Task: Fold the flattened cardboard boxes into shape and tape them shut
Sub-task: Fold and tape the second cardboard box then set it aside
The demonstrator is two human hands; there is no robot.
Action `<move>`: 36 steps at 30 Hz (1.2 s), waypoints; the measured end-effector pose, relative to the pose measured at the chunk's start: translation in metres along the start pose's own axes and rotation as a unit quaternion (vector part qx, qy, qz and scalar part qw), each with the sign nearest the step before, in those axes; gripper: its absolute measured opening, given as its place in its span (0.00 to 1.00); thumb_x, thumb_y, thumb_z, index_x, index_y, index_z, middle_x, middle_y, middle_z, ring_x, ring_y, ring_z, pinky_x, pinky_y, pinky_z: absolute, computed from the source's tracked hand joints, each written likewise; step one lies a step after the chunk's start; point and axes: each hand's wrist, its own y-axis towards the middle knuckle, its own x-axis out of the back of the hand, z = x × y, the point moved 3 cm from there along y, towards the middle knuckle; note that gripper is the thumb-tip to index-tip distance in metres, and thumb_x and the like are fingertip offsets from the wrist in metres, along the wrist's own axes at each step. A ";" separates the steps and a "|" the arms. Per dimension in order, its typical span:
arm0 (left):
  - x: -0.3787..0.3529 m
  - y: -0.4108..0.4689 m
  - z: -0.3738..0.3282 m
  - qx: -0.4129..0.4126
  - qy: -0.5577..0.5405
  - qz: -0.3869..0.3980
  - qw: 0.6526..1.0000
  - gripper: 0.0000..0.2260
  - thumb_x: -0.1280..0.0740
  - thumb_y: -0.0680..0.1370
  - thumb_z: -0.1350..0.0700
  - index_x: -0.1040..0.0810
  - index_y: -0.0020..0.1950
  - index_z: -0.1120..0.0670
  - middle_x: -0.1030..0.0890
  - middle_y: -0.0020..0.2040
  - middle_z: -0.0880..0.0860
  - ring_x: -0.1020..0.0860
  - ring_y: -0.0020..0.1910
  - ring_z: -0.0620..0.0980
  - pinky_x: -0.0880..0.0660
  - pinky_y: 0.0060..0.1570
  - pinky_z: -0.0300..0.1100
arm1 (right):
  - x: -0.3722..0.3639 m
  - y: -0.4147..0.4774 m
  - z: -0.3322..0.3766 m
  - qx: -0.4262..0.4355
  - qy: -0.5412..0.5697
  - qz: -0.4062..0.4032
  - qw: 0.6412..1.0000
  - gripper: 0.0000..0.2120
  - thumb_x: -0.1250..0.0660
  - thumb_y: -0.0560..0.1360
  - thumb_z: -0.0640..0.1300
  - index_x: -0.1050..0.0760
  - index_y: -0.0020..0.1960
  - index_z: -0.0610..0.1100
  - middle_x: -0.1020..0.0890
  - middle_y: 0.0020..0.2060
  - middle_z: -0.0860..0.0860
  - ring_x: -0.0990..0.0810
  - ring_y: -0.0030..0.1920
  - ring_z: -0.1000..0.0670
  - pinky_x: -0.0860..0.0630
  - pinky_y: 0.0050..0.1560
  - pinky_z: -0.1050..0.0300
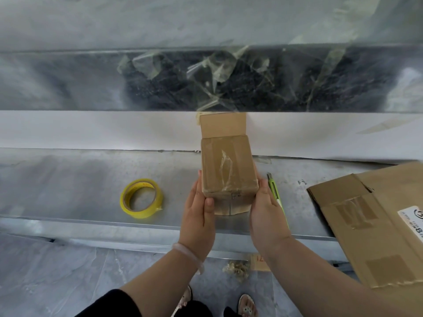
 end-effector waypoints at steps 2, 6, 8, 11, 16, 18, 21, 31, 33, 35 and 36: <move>0.004 0.000 -0.001 0.002 0.010 0.010 1.000 0.27 0.49 0.82 0.43 0.34 0.74 0.60 0.30 0.71 0.54 0.33 0.71 0.48 0.36 0.70 0.48 | 0.000 -0.003 0.005 -0.001 0.008 0.027 1.000 0.23 0.48 0.81 0.63 0.27 0.70 0.57 0.20 0.59 0.61 0.24 0.60 0.63 0.31 0.63 0.65; 0.008 -0.002 -0.025 0.008 -0.046 0.020 0.999 0.30 0.44 0.79 0.38 0.28 0.69 0.60 0.23 0.63 0.52 0.26 0.63 0.44 0.29 0.60 0.36 | -0.003 -0.010 0.016 0.035 0.002 0.093 0.995 0.30 0.39 0.74 0.67 0.32 0.73 0.58 0.22 0.63 0.62 0.25 0.64 0.63 0.30 0.66 0.62; 0.006 0.003 -0.033 0.063 -0.113 -0.011 0.992 0.25 0.38 0.75 0.39 0.24 0.65 0.54 0.19 0.57 0.50 0.23 0.59 0.45 0.26 0.54 0.35 | -0.006 -0.012 0.024 0.060 -0.013 0.065 0.996 0.17 0.35 0.78 0.54 0.27 0.66 0.58 0.17 0.54 0.64 0.20 0.55 0.65 0.25 0.52 0.70; 0.005 0.011 -0.034 0.087 -0.031 -0.051 0.994 0.20 0.36 0.72 0.36 0.21 0.58 0.44 0.19 0.54 0.45 0.22 0.55 0.43 0.24 0.53 0.39 | -0.009 -0.009 0.028 0.091 -0.058 0.020 0.994 0.10 0.36 0.80 0.45 0.25 0.55 0.60 0.17 0.44 0.68 0.20 0.46 0.67 0.26 0.42 0.74; 0.005 0.006 -0.032 0.022 0.109 -0.027 0.993 0.37 0.53 0.75 0.28 0.25 0.67 0.53 0.25 0.63 0.48 0.34 0.58 0.23 0.39 0.50 0.17 | -0.006 -0.006 0.020 0.161 -0.138 0.020 0.977 0.13 0.43 0.82 0.51 0.25 0.63 0.55 0.18 0.52 0.64 0.21 0.55 0.62 0.27 0.52 0.67; 0.009 0.008 -0.029 0.012 0.123 -0.014 0.992 0.38 0.55 0.76 0.28 0.31 0.73 0.52 0.26 0.65 0.49 0.35 0.57 0.22 0.39 0.49 0.18 | -0.002 -0.004 0.017 0.177 -0.195 0.033 0.964 0.23 0.48 0.80 0.61 0.31 0.71 0.55 0.21 0.57 0.65 0.24 0.58 0.64 0.29 0.54 0.71; 0.019 0.013 -0.034 -0.043 0.151 0.014 0.988 0.33 0.51 0.75 0.29 0.55 0.77 0.37 0.28 0.60 0.44 0.26 0.52 0.37 0.32 0.43 0.28 | 0.009 -0.001 0.019 0.188 -0.288 0.053 0.938 0.32 0.53 0.75 0.68 0.54 0.77 0.67 0.25 0.57 0.67 0.23 0.52 0.62 0.27 0.51 0.66; 0.020 0.019 -0.035 -0.125 0.227 0.010 0.966 0.29 0.47 0.77 0.32 0.47 0.76 0.37 0.27 0.57 0.46 0.29 0.36 0.38 0.30 0.32 0.33 | 0.009 0.000 0.024 0.247 -0.363 0.039 0.898 0.33 0.48 0.72 0.72 0.63 0.71 0.76 0.25 0.53 0.62 0.24 0.37 0.63 0.28 0.40 0.65; 0.019 0.018 -0.033 -0.134 0.219 0.003 0.966 0.27 0.48 0.79 0.35 0.45 0.77 0.42 0.26 0.58 0.47 0.30 0.38 0.37 0.32 0.33 0.32 | 0.011 0.003 0.020 0.267 -0.366 0.035 0.891 0.32 0.51 0.73 0.71 0.62 0.72 0.73 0.27 0.54 0.63 0.26 0.37 0.62 0.27 0.42 0.62; 0.018 0.016 -0.030 -0.132 0.212 -0.011 0.968 0.26 0.51 0.81 0.37 0.45 0.77 0.45 0.25 0.59 0.49 0.27 0.41 0.40 0.31 0.34 0.32 | 0.014 0.005 0.015 0.268 -0.354 0.030 0.895 0.30 0.54 0.75 0.72 0.60 0.74 0.71 0.27 0.53 0.68 0.23 0.42 0.58 0.25 0.45 0.59; 0.018 0.014 -0.026 -0.123 0.196 -0.018 0.973 0.25 0.52 0.81 0.38 0.45 0.77 0.43 0.25 0.60 0.48 0.26 0.44 0.41 0.31 0.35 0.33 | 0.014 0.005 0.012 0.259 -0.333 0.033 0.906 0.29 0.55 0.76 0.71 0.57 0.75 0.70 0.27 0.54 0.71 0.21 0.47 0.58 0.24 0.50 0.58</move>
